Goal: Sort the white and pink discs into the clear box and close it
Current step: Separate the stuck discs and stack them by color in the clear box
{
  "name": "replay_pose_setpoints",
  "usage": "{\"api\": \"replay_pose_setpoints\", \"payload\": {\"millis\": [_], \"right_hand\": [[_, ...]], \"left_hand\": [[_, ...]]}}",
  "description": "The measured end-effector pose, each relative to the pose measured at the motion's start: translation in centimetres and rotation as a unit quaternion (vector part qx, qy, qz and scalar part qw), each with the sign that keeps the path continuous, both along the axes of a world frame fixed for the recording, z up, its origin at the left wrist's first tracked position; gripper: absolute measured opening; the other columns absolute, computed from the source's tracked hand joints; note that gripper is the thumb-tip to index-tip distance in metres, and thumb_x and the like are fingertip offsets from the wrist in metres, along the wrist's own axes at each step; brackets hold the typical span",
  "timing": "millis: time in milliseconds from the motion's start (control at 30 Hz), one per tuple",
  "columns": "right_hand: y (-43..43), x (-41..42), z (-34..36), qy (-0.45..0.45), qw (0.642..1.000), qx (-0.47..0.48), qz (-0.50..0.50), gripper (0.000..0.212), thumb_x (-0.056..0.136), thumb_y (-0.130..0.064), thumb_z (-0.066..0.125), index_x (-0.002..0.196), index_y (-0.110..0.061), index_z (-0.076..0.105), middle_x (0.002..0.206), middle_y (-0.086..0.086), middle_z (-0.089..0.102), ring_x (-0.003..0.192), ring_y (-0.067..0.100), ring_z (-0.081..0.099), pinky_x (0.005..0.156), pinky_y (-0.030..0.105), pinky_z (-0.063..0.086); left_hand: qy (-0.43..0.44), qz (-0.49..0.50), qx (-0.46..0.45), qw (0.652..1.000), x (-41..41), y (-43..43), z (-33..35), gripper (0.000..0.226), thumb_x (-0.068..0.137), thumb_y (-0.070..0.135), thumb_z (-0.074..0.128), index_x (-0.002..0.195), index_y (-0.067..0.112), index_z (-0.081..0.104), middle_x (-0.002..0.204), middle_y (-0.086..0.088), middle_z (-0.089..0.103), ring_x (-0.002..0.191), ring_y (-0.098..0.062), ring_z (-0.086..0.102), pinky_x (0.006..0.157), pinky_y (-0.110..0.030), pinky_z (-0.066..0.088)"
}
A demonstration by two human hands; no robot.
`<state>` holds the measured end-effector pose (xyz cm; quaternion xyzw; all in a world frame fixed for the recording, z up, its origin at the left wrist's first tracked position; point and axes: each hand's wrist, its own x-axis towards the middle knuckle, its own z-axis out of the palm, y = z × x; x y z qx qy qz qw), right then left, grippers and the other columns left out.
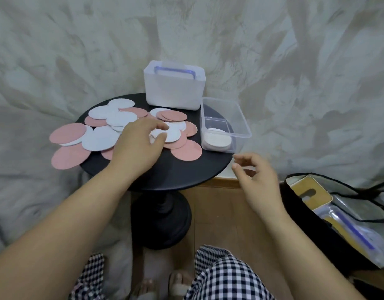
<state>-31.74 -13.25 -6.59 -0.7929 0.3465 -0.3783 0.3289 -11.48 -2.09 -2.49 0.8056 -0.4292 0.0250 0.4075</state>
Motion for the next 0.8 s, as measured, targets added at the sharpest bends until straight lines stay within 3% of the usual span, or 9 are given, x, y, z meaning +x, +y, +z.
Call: {"api": "replay_pose_setpoints", "payload": {"millis": [100, 200, 267, 333, 433, 533, 600, 733, 800], "right_hand": [[1.7, 2.1, 0.4, 0.059, 0.991, -0.108, 0.050, 0.012, 0.086, -0.016, 0.061, 0.090, -0.026, 0.065, 0.088, -0.013, 0.059, 0.091, 0.012, 0.055, 0.081, 0.015, 0.038], [2.9, 4.5, 1.1, 0.102, 0.976, -0.164, 0.100, 0.023, 0.085, -0.024, 0.057, 0.104, -0.017, 0.067, 0.106, -0.002, 0.064, 0.105, 0.017, 0.054, 0.092, 0.012, 0.029], [3.5, 5.8, 1.3, 0.158, 0.966, -0.163, 0.123, 0.037, 0.090, -0.031, 0.056, 0.125, -0.017, 0.056, 0.133, -0.001, 0.052, 0.126, 0.015, 0.040, 0.103, 0.013, 0.018], [3.7, 6.3, 1.1, 0.209, 0.955, -0.161, 0.133, 0.048, 0.093, -0.037, 0.050, 0.137, -0.019, 0.042, 0.147, -0.004, 0.036, 0.136, 0.011, 0.025, 0.108, 0.018, 0.014], [3.8, 6.0, 0.5, 0.247, 0.943, -0.182, 0.131, 0.047, 0.094, -0.041, 0.044, 0.138, -0.022, 0.042, 0.148, -0.005, 0.034, 0.135, 0.011, 0.026, 0.108, 0.019, 0.017], [3.8, 5.4, 0.3, 0.228, 0.949, -0.173, 0.131, 0.041, 0.093, -0.038, 0.049, 0.131, -0.022, 0.051, 0.143, -0.005, 0.042, 0.132, 0.011, 0.033, 0.109, 0.021, 0.020], [3.7, 5.6, 0.4, 0.211, 0.955, -0.169, 0.120, 0.040, 0.091, -0.036, 0.052, 0.129, -0.022, 0.052, 0.141, -0.005, 0.043, 0.132, 0.012, 0.034, 0.112, 0.027, 0.025], [3.9, 7.1, 0.8, 0.226, 0.950, -0.164, 0.135, 0.053, 0.092, -0.039, 0.051, 0.140, -0.022, 0.038, 0.151, -0.006, 0.027, 0.140, 0.010, 0.018, 0.110, 0.020, 0.014], [3.8, 7.6, 0.6, 0.243, 0.940, -0.186, 0.150, 0.050, 0.093, -0.039, 0.048, 0.139, -0.020, 0.040, 0.150, -0.005, 0.030, 0.140, 0.011, 0.017, 0.108, 0.017, 0.012]], "left_hand": [[-0.091, -0.026, 0.155, 0.983, 1.7, 0.6, -1.3, 0.043, 0.095, 0.031, 0.046, 0.136, 0.019, 0.043, 0.148, -0.003, 0.034, 0.139, -0.024, 0.019, 0.110, -0.032, 0.016], [-0.122, -0.048, 0.236, 0.963, 2.0, 1.2, -2.2, 0.051, 0.096, 0.039, 0.039, 0.143, 0.022, 0.030, 0.156, -0.003, 0.017, 0.144, -0.025, 0.006, 0.115, -0.037, 0.007], [-0.130, -0.078, 0.219, 0.964, 1.7, 1.8, -2.6, 0.049, 0.095, 0.038, 0.041, 0.142, 0.024, 0.033, 0.155, -0.001, 0.020, 0.143, -0.023, 0.009, 0.115, -0.035, 0.007], [-0.152, -0.109, 0.190, 0.964, 1.2, 2.6, -2.8, 0.046, 0.095, 0.037, 0.043, 0.139, 0.025, 0.039, 0.152, 0.003, 0.027, 0.142, -0.020, 0.013, 0.114, -0.031, 0.009], [-0.148, -0.158, 0.144, 0.966, 0.8, 3.9, -3.1, 0.042, 0.093, 0.041, 0.044, 0.130, 0.025, 0.051, 0.140, 0.007, 0.045, 0.136, -0.017, 0.030, 0.107, -0.023, 0.020], [-0.132, -0.175, 0.100, 0.971, 1.0, 5.1, -3.2, 0.054, 0.083, 0.050, 0.032, 0.121, 0.023, 0.060, 0.126, 0.006, 0.057, 0.121, -0.015, 0.046, 0.099, -0.025, 0.033], [-0.129, -0.134, 0.084, 0.979, 1.4, 5.2, -3.1, 0.050, 0.086, 0.047, 0.037, 0.125, 0.023, 0.056, 0.134, 0.003, 0.052, 0.127, -0.017, 0.042, 0.104, -0.032, 0.035], [-0.148, -0.121, 0.164, 0.968, 1.8, 4.4, -3.1, 0.053, 0.095, 0.042, 0.041, 0.144, 0.023, 0.029, 0.156, 0.005, 0.015, 0.144, -0.014, 0.005, 0.113, -0.026, 0.004], [-0.161, -0.147, 0.185, 0.958, 1.7, 4.5, -3.5, 0.054, 0.095, 0.048, 0.036, 0.143, 0.022, 0.033, 0.155, 0.003, 0.018, 0.144, -0.015, 0.008, 0.113, -0.025, 0.003]]}}
